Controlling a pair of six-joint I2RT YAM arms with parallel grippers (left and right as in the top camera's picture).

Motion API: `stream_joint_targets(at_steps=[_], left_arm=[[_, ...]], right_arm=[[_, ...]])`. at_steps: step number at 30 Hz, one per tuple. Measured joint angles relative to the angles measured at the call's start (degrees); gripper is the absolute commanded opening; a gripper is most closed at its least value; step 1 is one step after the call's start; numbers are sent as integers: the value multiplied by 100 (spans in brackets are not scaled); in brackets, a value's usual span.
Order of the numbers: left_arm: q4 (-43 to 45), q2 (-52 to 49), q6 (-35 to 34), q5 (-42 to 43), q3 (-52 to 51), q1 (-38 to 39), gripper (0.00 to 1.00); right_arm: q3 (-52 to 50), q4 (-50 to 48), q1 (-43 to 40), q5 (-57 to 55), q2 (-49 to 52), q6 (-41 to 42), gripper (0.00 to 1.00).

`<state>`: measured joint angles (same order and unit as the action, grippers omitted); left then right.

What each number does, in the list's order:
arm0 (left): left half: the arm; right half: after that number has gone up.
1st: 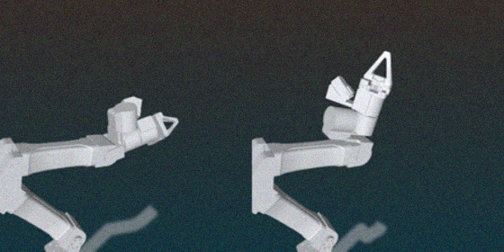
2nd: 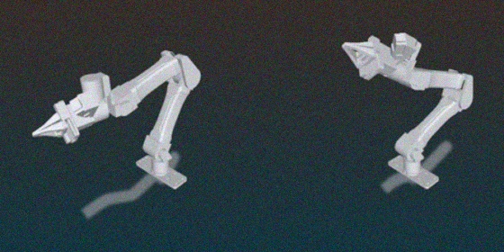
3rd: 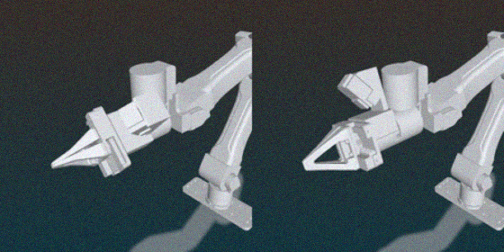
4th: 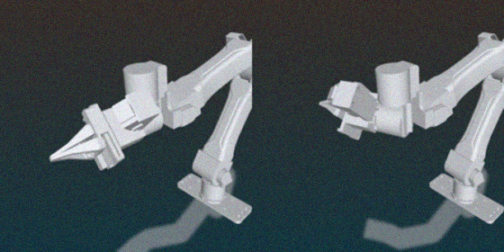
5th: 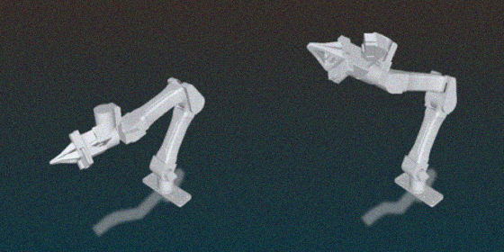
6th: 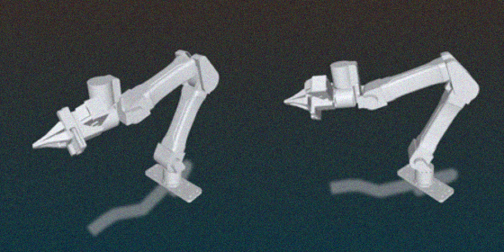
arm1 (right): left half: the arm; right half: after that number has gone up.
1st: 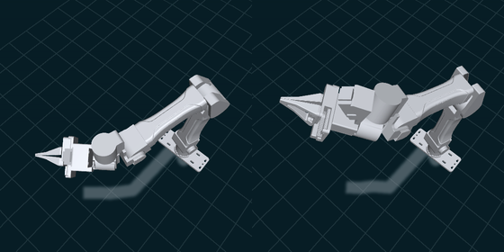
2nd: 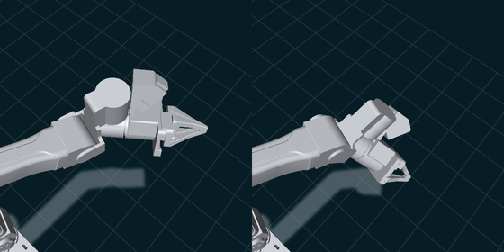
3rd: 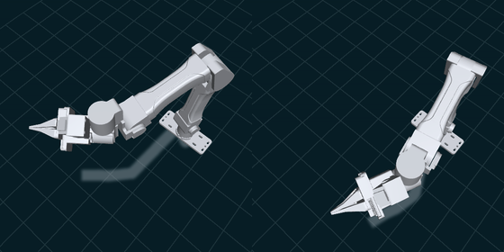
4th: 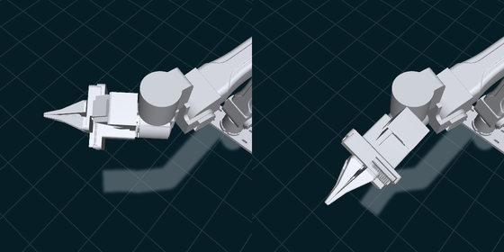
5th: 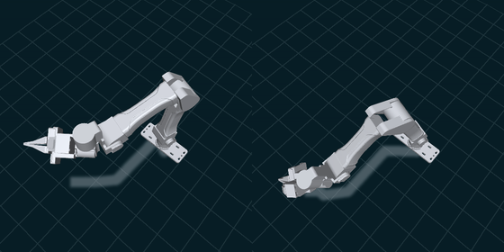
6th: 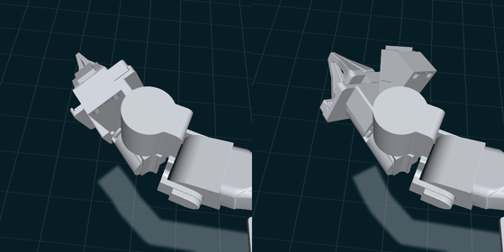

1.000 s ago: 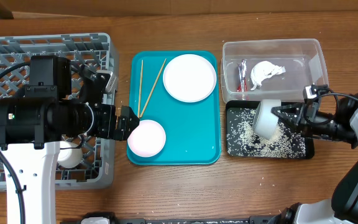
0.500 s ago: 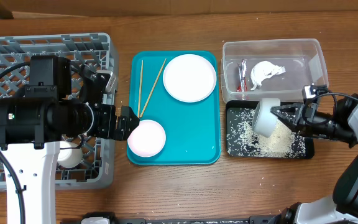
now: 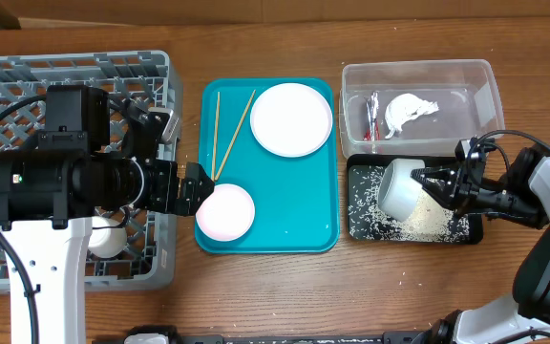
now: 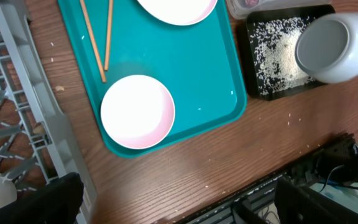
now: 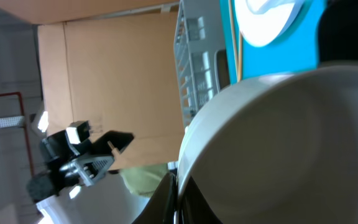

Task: Sort waste into correct bins and load items into the dishwasher
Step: 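Tip the rice cup over the black tray to pour out the rice, then carry the emptied white cup to the teal tray and set it down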

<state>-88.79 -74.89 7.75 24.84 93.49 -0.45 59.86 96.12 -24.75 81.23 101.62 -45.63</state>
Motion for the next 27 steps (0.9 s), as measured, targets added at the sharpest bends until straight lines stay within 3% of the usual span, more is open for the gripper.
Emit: stream_joint_targets(at_steps=[6, 11, 19, 23, 27], left_arm=[[4, 0, 0, -2, 0, 0, 100], [7, 0, -2, -2, 0, 0, 100], [2, 0, -2, 0, 0, 0, 100], [4, 0, 0, -2, 0, 0, 100], [4, 0, 0, -2, 0, 0, 100]], right_arm=[[0, -369, 188, -175, -55, -743, 4], [11, -1340, 195, -483, -55, -107, 4], [951, -546, 866, -1390, -52, 472, 4], [1725, -612, 1757, -2286, -55, 1196, 4], [2013, -1558, 2935, -3912, -85, 2684, 4]])
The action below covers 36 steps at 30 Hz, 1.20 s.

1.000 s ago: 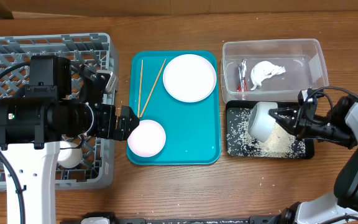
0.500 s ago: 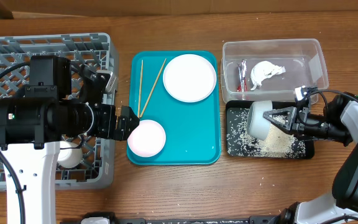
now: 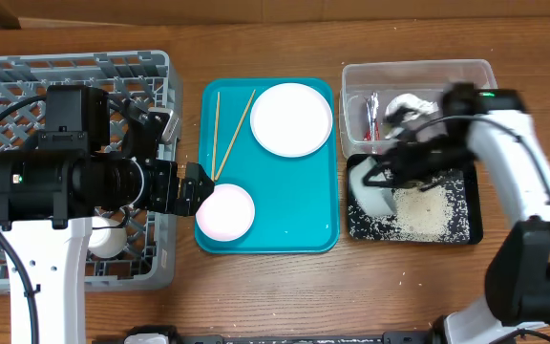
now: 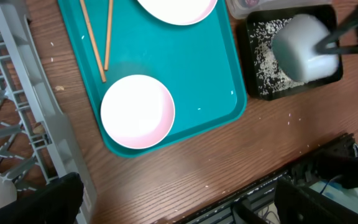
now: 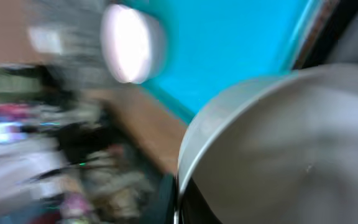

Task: Sort waste into correct bins and load items into the dishwasher
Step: 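Carry the emptied white cup to the teal tray and set it down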

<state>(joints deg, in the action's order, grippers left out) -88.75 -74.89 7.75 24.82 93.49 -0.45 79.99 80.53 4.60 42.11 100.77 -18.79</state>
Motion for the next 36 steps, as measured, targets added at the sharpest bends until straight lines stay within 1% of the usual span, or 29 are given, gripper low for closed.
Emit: stream_joint_targets(at_steps=[3, 7, 13, 16, 19, 22, 28, 29, 31, 32, 33, 36], left_arm=[[0, 0, 0, 0, 0, 0, 100], [0, 0, 0, 0, 0, 0, 100], [2, 0, 0, 0, 0, 0, 100], [2, 0, -2, 0, 0, 0, 100], [0, 0, -2, 2, 0, 0, 100], [0, 0, 0, 0, 0, 0, 100], [0, 0, -2, 0, 0, 0, 100], [0, 0, 0, 0, 0, 0, 100], [0, 0, -2, 0, 0, 0, 100], [0, 0, 0, 0, 0, 0, 100], [0, 0, -2, 2, 0, 0, 100], [0, 0, -2, 2, 0, 0, 100]], right_arm=[[11, -522, 892, -1095, -2, 894, 4], [11, -1176, 2031, -1904, -2, 1690, 4], [15, -1884, 3202, -2614, -11, 2610, 4], [15, -2057, 3591, -2924, -11, 2920, 4], [15, -2065, 3814, -3296, -11, 3171, 4], [15, -2197, 3845, -3563, -11, 3318, 4], [-72, -2715, 3825, -3630, 103, 3442, 4], [-118, -2802, 3825, -3613, 138, 3458, 6], [-256, -2957, 3825, -3595, 223, 3497, 21], [-308, -2966, 3825, -3591, 267, 3521, 25], [-363, -2955, 3825, -3585, 297, 3501, 28], [-380, -2798, 3825, -3565, 297, 3526, 33]])
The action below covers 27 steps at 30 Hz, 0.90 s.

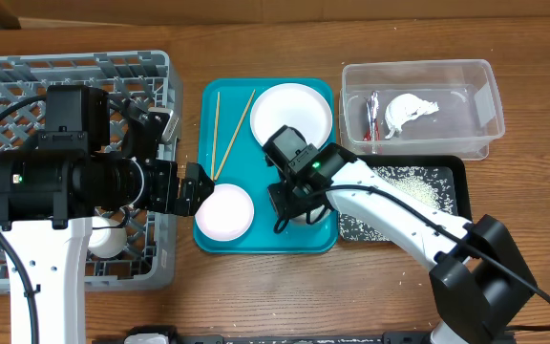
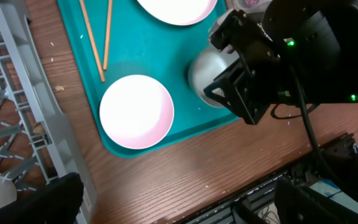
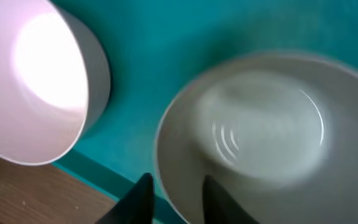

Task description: Sort waste into correct bins and load items into the dishwasher

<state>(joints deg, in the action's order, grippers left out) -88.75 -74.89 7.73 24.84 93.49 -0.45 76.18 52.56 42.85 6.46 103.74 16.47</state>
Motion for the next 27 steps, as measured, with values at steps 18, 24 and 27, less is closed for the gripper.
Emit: stream_joint_targets(at_steps=[18, 24, 27], left_arm=[[0, 0, 2, 0, 0, 0, 100], [0, 0, 0, -2, 0, 0, 100], [0, 0, 2, 0, 0, 0, 100]], right_arm=[[815, 942, -7, 79, -2776, 79, 100], [890, 1532, -7, 22, -3766, 90, 100], [890, 1652, -7, -452, -4087, 92, 100]])
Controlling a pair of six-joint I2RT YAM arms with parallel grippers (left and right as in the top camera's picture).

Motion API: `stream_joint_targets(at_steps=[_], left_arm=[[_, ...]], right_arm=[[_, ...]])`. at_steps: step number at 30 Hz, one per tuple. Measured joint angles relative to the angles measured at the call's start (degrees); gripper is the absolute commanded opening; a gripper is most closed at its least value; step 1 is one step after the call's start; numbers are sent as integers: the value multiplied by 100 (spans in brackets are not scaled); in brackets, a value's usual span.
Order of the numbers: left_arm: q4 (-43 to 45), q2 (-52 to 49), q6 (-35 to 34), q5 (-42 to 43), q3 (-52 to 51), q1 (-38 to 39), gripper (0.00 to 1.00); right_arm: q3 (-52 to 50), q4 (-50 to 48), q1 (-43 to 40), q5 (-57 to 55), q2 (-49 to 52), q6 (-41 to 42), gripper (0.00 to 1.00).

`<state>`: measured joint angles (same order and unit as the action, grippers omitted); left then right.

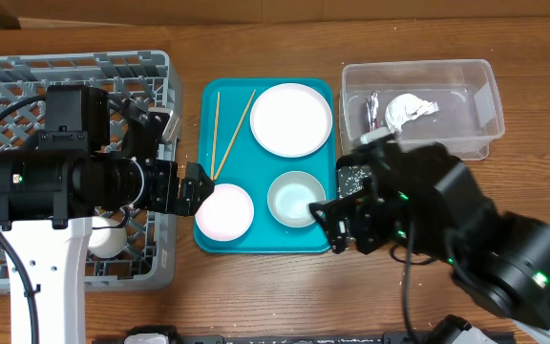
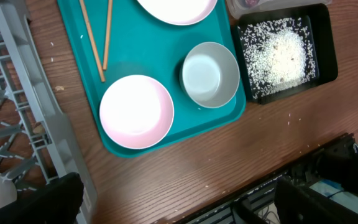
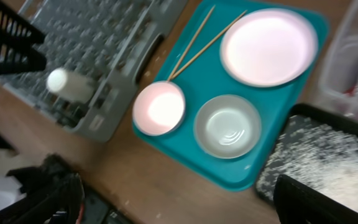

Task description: Sort waste into correct bins and load items into the dishwasher

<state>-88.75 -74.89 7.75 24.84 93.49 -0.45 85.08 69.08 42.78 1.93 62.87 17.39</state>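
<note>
A grey-white bowl (image 1: 297, 199) stands upright and free on the teal tray (image 1: 323, 239), beside a pink bowl (image 1: 224, 211), a white plate (image 1: 292, 118) and two chopsticks (image 1: 227, 129). My right gripper (image 1: 335, 227) hangs high over the tray's front right corner. It is open with nothing between its fingers (image 3: 30, 199), and the grey bowl (image 3: 227, 126) lies far below it. My left gripper (image 1: 191, 187) is open and empty at the tray's left edge, by the pink bowl (image 2: 136, 111). Spilled rice fills the black tray (image 2: 284, 53).
A grey dish rack (image 1: 65, 76) fills the left side, with a white cup (image 1: 103, 239) in it. A clear bin (image 1: 418, 105) at the back right holds crumpled paper and a wrapper. My right arm hides most of the black tray from overhead.
My right gripper was low on the teal tray, shut on the grey bowl. Now the bowl stands alone on the tray and the gripper is open, high above the tray's front right.
My right gripper first held the bowl tipped over the black tray, rice lying beneath it. Then it held the bowl over that tray's left end, then down on the teal tray. Now the bowl rests there, let go. My left arm has stayed still throughout.
</note>
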Motion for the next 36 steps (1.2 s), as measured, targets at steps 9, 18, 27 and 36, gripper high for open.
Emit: stream_joint_targets(at_steps=[9, 18, 27, 36], left_arm=[[0, 0, -2, 0, 0, 0, 100], [-2, 0, -2, 0, 0, 0, 100], [0, 0, -2, -2, 7, 0, 100], [0, 0, 0, -2, 9, 0, 100]], right_arm=[[-2, -17, -7, -1853, -1322, 0, 100], [-1646, -2326, -1718, -1825, -2673, -542, 100], [-5390, -4350, -3864, 520, -4048, -1261, 100], [-6811, -4728, -4319, 848, -5659, -1325, 100]])
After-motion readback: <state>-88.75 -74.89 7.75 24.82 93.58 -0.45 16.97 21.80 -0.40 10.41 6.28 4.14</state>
